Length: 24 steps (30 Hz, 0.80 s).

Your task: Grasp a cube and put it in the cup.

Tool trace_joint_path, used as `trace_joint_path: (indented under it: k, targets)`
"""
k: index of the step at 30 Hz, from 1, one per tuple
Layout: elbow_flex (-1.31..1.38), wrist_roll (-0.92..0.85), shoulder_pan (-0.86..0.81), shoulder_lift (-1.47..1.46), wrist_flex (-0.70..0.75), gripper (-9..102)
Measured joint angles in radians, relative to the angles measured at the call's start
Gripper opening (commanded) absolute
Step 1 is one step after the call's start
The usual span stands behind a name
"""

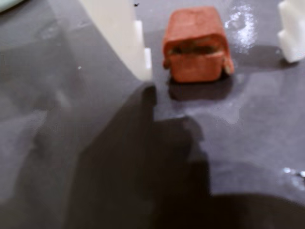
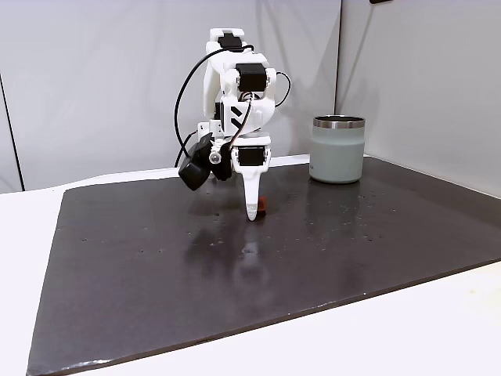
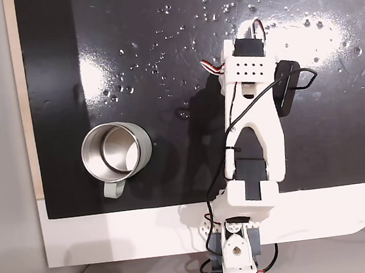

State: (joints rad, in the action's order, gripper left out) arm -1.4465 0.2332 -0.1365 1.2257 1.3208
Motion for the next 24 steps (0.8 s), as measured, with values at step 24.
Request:
trace_joint_path:
  k: [24]
  targets:
    - [0.002,0.0,0.0,0.0,0.0,6]
